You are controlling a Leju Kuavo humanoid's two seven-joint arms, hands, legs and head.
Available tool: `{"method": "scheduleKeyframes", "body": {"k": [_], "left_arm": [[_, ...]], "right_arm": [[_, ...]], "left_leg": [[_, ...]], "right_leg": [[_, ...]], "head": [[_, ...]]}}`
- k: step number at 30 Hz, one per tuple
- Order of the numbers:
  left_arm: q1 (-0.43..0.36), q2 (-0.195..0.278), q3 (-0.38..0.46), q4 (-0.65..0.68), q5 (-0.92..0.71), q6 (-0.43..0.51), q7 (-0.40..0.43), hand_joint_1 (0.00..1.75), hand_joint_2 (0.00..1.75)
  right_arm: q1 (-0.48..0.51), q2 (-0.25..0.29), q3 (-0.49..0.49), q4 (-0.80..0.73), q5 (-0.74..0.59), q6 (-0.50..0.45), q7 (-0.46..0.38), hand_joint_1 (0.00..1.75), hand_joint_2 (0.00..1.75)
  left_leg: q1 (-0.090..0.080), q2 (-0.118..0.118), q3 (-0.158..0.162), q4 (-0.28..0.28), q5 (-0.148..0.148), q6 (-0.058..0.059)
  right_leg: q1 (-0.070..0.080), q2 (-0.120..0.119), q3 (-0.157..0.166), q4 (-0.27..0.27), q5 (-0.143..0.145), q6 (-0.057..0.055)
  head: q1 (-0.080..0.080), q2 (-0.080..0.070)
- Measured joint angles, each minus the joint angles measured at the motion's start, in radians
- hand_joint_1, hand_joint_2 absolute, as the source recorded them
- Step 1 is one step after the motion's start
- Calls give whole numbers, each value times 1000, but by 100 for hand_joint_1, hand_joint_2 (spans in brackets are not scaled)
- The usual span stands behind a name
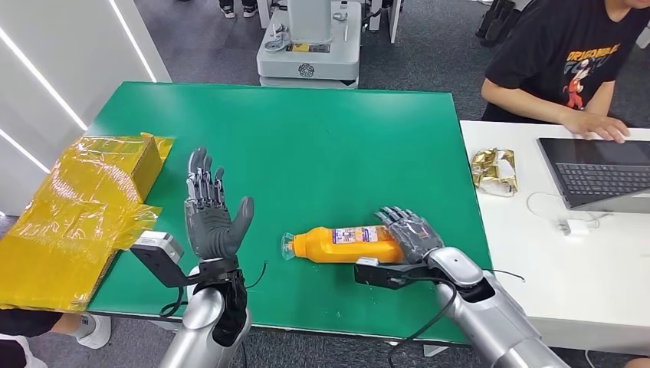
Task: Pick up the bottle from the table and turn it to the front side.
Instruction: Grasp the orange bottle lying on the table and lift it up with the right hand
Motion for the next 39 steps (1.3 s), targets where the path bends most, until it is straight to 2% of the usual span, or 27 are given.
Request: {"method": "scheduleKeyframes", "body": {"k": [10,16,31,39], "left_arm": [[-1,-2,-1,12,0,-4,1,0,175],[-1,-7,-1,17,0,-11,1,0,175],[0,-9,-1,16,6,-10,7,0,175],[-3,-13,-1,17,7,-3,7,0,175]], "right_arm": [[-48,-5,20,53,-33,45,-17,0,175],[-74,-8,42,105,-88,80,-75,0,175],[-105,-9,82,160,-115,57,-144,0,175],[-161,23,126,181,-131,101,-190,0,175]], "left_leg": [[0,0,0,0,0,0],[0,0,0,0,0,0],[0,0,0,0,0,0],[0,0,0,0,0,0]], "right_leg": [[0,0,0,0,0,0],[0,0,0,0,0,0],[0,0,0,0,0,0],[0,0,0,0,0,0]], "head": [[0,0],[0,0],[0,0],[0,0]]}}
